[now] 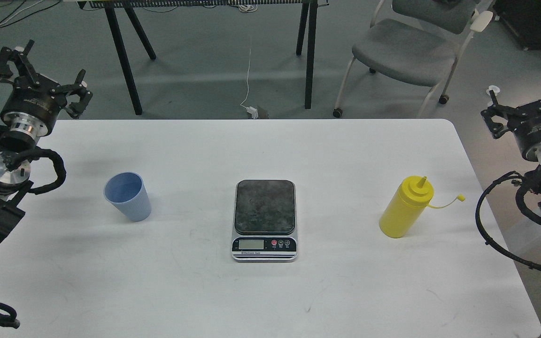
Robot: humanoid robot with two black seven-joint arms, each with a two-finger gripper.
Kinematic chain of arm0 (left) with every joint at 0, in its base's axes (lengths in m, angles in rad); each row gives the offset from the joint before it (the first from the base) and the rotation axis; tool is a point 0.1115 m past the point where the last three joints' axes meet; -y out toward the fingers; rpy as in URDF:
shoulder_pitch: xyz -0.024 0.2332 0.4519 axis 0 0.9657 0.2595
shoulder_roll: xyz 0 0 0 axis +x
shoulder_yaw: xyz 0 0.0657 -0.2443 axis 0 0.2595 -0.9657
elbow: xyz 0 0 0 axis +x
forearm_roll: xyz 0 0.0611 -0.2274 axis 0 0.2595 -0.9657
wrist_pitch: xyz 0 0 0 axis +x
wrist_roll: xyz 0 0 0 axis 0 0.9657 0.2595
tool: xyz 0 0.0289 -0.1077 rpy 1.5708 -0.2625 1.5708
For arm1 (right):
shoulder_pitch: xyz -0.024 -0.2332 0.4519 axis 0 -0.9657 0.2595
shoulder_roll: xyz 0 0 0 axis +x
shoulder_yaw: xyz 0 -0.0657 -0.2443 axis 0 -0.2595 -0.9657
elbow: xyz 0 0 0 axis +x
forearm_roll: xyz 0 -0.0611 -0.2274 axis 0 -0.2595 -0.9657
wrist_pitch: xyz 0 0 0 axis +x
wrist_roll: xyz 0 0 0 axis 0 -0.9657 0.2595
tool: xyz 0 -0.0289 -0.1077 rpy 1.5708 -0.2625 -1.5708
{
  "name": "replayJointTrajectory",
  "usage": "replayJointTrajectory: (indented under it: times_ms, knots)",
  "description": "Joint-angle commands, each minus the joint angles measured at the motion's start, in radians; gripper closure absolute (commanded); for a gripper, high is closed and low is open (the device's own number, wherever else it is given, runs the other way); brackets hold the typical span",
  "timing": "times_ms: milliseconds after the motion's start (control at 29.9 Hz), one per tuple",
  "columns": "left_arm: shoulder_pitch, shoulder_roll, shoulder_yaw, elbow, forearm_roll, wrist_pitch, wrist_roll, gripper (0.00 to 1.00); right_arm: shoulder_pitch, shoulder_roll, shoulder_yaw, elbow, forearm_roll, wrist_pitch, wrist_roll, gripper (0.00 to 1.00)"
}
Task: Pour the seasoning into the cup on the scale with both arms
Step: 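Reach the left gripper toward the blue cup and close around it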
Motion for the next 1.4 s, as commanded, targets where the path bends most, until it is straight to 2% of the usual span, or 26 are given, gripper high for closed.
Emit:
replayJointTrajectory:
  times_ms: [0,201,301,434,602,735,869,969,1136,1303,1370]
  knots:
    - [0.0,-0.002,-0.003,0.0,-0.004,0.0,0.0,0.0,-0.007,0.0,0.0,0.008,0.0,0.0,0.001,0.0]
    - [-0.003,0.009,0.008,-0.021,0.001,0.0,-0.001,0.0,-0.02,-0.001,0.005,0.014,0.0,0.0,0.006,0.0]
    - [0.005,0.029,0.032,-0.096,0.015,0.0,0.008,0.0,-0.022,-0.007,0.008,0.026,0.0,0.0,0.007,0.0]
    - [0.014,0.115,0.114,-0.187,0.106,0.0,0.002,0.01,-0.031,-0.029,0.017,0.049,0.0,0.0,0.011,0.0]
    - [0.005,0.213,0.112,-0.25,0.384,0.0,-0.015,0.02,-0.04,-0.052,0.022,0.051,0.001,0.0,0.011,0.0]
    - [-0.003,0.315,0.109,-0.351,0.651,0.0,-0.064,0.04,-0.05,-0.066,0.028,0.051,0.003,0.0,0.011,0.0]
    - [-0.004,0.414,0.111,-0.474,0.948,0.0,-0.078,0.05,-0.054,-0.069,0.032,0.049,0.003,0.0,0.014,0.0]
    - [0.002,0.431,0.118,-0.546,1.187,0.0,-0.119,0.1,-0.063,-0.069,0.034,0.051,0.004,0.0,0.017,0.0]
    - [0.025,0.422,0.176,-0.627,1.624,0.165,-0.127,0.11,-0.076,-0.073,0.054,0.049,0.004,0.0,0.017,0.0]
    - [0.023,0.418,0.296,-0.597,1.979,0.323,-0.131,0.12,-0.079,-0.09,0.06,0.049,0.004,0.0,0.017,0.0]
    - [0.023,0.411,0.328,-0.568,2.044,0.351,-0.133,0.12,-0.079,-0.095,0.06,0.044,0.004,0.0,0.017,0.0]
